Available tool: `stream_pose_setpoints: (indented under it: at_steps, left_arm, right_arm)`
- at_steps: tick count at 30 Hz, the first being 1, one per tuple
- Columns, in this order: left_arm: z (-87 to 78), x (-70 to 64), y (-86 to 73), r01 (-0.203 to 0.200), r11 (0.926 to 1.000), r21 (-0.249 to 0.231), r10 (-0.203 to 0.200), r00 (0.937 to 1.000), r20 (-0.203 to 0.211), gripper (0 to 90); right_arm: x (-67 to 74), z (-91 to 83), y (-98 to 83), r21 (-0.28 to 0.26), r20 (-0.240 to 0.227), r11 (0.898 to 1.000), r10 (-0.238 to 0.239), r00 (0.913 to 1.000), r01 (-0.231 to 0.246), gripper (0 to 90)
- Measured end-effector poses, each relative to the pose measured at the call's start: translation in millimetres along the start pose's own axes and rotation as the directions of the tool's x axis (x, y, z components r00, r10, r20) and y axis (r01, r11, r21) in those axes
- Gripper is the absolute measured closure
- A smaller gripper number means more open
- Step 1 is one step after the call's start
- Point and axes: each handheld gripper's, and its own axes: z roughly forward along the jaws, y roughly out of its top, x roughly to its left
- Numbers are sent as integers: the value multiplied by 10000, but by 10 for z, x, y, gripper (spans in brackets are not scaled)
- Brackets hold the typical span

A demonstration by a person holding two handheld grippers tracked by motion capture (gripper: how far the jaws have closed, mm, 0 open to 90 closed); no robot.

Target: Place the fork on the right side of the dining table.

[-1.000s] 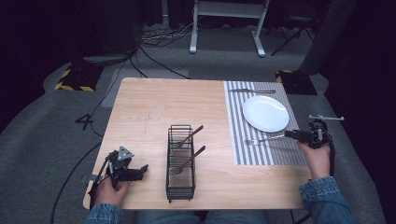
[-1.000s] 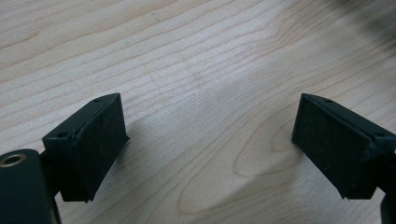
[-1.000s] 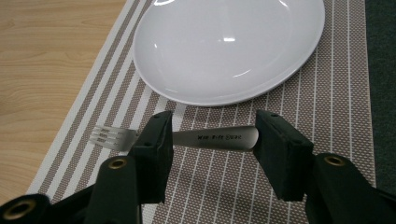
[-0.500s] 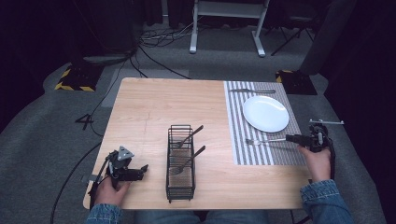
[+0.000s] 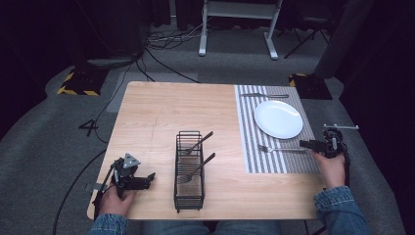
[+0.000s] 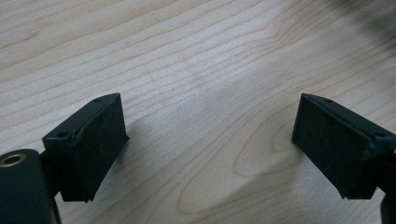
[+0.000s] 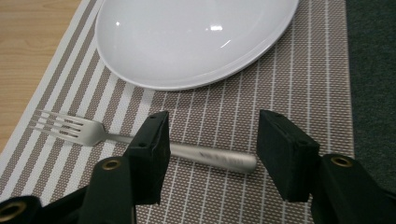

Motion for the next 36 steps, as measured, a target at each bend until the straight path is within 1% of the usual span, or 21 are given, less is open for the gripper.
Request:
stream_pose_setpoints:
  at_steps: [2,3,5,6,8,9,14,15,16,17,18,19,21,22,25,31,32,33,34,35,36]
  left_arm:
    - [-2,2,0,-41,10000,8,41,10000,-2,101]
    - [-2,2,0,-45,10000,8,45,10000,-3,101]
    - [-1,2,0,-45,10000,2,45,10000,-1,101]
    - [-2,2,0,-43,10000,7,43,10000,-4,101]
    - [-1,2,0,-42,10000,1,42,10000,-1,101]
    - [-2,3,0,-47,10000,9,47,10000,-7,101]
    - [-1,2,0,-43,10000,2,43,10000,0,101]
    - [-1,2,0,-43,10000,2,43,10000,0,101]
    - [-2,2,0,-44,10000,8,44,10000,-5,101]
    - [-2,2,0,-44,10000,8,44,10000,-5,101]
    - [-2,2,0,-42,10000,6,42,10000,-1,101]
    - [-2,3,0,-50,10000,5,50,10000,-3,101]
    - [-1,2,0,-44,10000,3,44,10000,1,101]
    - [-2,2,0,-50,10000,3,50,10000,-6,101]
    - [-2,3,-1,-55,10000,-10,55,10000,-11,101]
    - [-2,2,-2,-52,10000,-8,52,10000,-12,101]
    - [-2,2,-2,-52,10000,-8,52,10000,-12,101]
    - [-2,2,-2,-51,10000,-7,51,10000,-13,101]
    - [-2,2,-2,-52,10000,-7,52,10000,-11,101]
    - [-3,3,-1,-59,10000,-2,59,10000,-13,101]
    - [-3,3,-1,-59,10000,-2,59,10000,-13,101]
  right_arm:
    - [-16,-60,-2,-272,37,9996,41,10000,-40,465]
    - [-14,-108,-3,-537,61,9986,34,10000,-31,465]
    - [0,-197,-1,-982,2,9951,-68,10000,68,462]
    - [12,-232,1,-1068,-42,9942,-120,9999,115,459]
    - [27,-261,2,-1131,-69,9933,-225,9997,216,453]
    - [64,-309,-1,-1223,-152,9913,-515,9986,493,444]
    - [189,-402,-6,-1257,-417,9857,-1180,9921,1119,423]
    - [189,-402,-6,-1257,-417,9857,-1180,9921,1119,423]
    - [262,-442,-6,-1276,-509,9819,-1476,9877,1402,414]
    - [262,-442,-6,-1276,-509,9819,-1476,9877,1402,414]
    - [304,-466,-8,-1290,-554,9794,-1638,9849,1556,412]
    - [386,-511,-11,-1352,-654,9735,-1946,9787,1846,405]
    - [417,-528,-12,-1365,-695,9713,-2054,9762,1946,403]
    - [512,-583,-18,-1422,-847,9652,-2330,9688,2196,401]
    - [643,-655,-30,-1520,-1041,9557,-2692,9574,2522,398]
    - [900,-749,-67,-1632,-1581,9387,-3286,9311,3036,392]
    - [900,-749,-67,-1632,-1581,9387,-3286,9311,3036,392]
    - [928,-753,-77,-1638,-1647,9367,-3352,9276,3094,391]
    - [1009,-755,-116,-1598,-1889,9323,-3516,9169,3246,390]
    - [1038,-753,-131,-1581,-1970,9305,-3577,9128,3305,389]
    - [1082,-748,-158,-1554,-2066,9262,-3705,9055,3435,389]
